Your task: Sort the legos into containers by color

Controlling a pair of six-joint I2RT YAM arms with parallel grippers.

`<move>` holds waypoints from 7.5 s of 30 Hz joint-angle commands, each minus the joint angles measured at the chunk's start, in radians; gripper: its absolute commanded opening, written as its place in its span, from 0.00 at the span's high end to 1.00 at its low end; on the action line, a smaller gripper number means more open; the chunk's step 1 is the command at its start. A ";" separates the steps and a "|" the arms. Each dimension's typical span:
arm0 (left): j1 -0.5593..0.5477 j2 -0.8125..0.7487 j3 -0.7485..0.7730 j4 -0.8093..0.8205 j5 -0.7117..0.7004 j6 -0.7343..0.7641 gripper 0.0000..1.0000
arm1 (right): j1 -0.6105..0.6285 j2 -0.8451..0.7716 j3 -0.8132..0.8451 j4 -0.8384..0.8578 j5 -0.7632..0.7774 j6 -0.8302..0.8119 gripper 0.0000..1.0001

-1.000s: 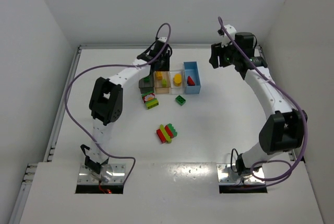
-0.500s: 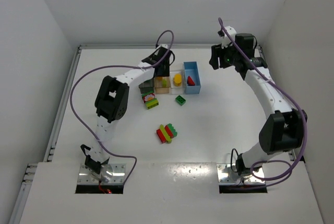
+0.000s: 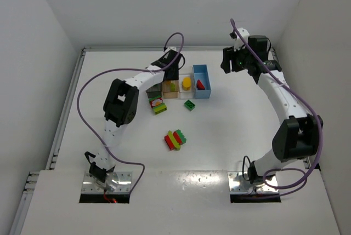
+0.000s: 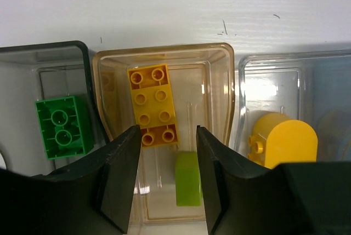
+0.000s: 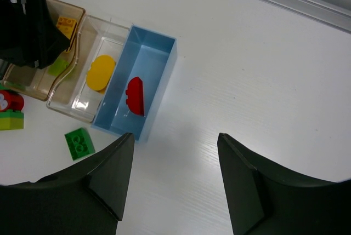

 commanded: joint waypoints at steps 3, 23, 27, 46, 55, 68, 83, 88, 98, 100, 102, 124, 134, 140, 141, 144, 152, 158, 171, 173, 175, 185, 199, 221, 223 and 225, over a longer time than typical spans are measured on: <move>-0.011 0.019 0.045 0.007 -0.046 -0.012 0.49 | -0.005 -0.019 -0.003 0.016 -0.004 -0.006 0.37; -0.029 0.079 0.082 -0.002 -0.098 -0.012 0.45 | -0.043 -0.010 -0.003 0.016 -0.031 -0.006 0.36; -0.029 0.097 0.091 -0.002 -0.098 -0.012 0.45 | -0.043 -0.010 -0.003 0.016 -0.031 -0.006 0.36; -0.029 0.114 0.122 -0.002 -0.068 -0.003 0.96 | -0.062 0.010 0.015 0.007 -0.050 -0.006 0.36; -0.047 -0.036 0.077 0.007 -0.023 -0.003 1.00 | -0.053 0.000 -0.003 0.007 -0.070 0.003 0.36; -0.047 -0.038 0.075 0.016 -0.032 0.016 0.63 | -0.053 -0.028 -0.023 0.016 -0.093 0.012 0.36; 0.011 0.054 0.158 0.016 0.015 0.025 0.52 | -0.053 0.001 0.006 0.016 -0.083 0.012 0.36; 0.020 0.054 0.158 0.016 0.024 0.025 0.52 | -0.053 0.012 0.006 0.016 -0.083 0.012 0.36; 0.038 0.083 0.158 0.016 0.119 0.025 0.48 | -0.053 0.021 0.015 0.016 -0.083 0.012 0.36; 0.038 0.083 0.158 0.016 0.110 0.025 0.47 | -0.053 0.021 0.015 0.016 -0.083 0.012 0.36; 0.038 0.083 0.158 0.016 0.098 0.025 0.47 | -0.053 0.021 0.015 0.016 -0.083 0.012 0.36; 0.048 0.162 0.177 0.025 0.106 0.052 0.45 | -0.053 0.021 0.015 0.016 -0.074 0.012 0.36; 0.048 0.151 0.177 0.034 0.127 0.063 0.80 | -0.053 0.021 0.015 0.016 -0.074 0.012 0.36; 0.048 0.044 0.109 0.043 0.080 0.043 0.92 | -0.053 0.021 0.006 0.016 -0.083 0.012 0.36; 0.048 0.028 0.099 0.044 0.080 0.043 0.92 | -0.053 0.021 0.006 0.016 -0.092 0.012 0.36; 0.025 -0.047 0.050 0.044 0.064 0.034 0.92 | -0.043 0.012 -0.005 0.034 -0.102 0.012 0.36; -0.009 -0.203 0.011 0.053 0.026 0.034 0.93 | -0.023 0.003 -0.014 0.044 -0.111 0.022 0.36; -0.044 -0.340 -0.078 0.053 0.035 0.054 0.93 | -0.014 -0.031 -0.046 0.062 -0.111 0.031 0.36; -0.072 -0.340 -0.213 0.086 0.437 0.112 0.85 | -0.056 -0.111 -0.109 0.071 -0.122 0.098 0.36; -0.072 -0.303 -0.167 0.086 0.461 0.112 0.84 | -0.066 -0.124 -0.130 0.071 -0.122 0.098 0.36; -0.072 -0.253 -0.142 0.086 0.471 0.112 0.82 | -0.076 -0.135 -0.141 0.071 -0.122 0.098 0.36; -0.072 -0.119 -0.037 0.086 0.437 0.103 0.54 | -0.105 -0.164 -0.161 0.051 -0.122 0.089 0.35; -0.034 -0.340 -0.026 0.097 0.307 0.016 0.18 | -0.004 -0.163 -0.244 -0.061 -0.345 -0.214 0.40; 0.325 -0.740 -0.277 0.060 0.227 0.170 0.12 | 0.340 0.314 -0.076 -0.099 -0.114 -0.127 0.45; 0.335 -0.740 -0.287 0.060 0.227 0.170 0.12 | 0.340 0.343 -0.063 -0.090 -0.091 -0.127 0.42; 0.344 -0.740 -0.296 0.060 0.227 0.161 0.12 | 0.351 0.363 -0.051 -0.090 -0.082 -0.127 0.41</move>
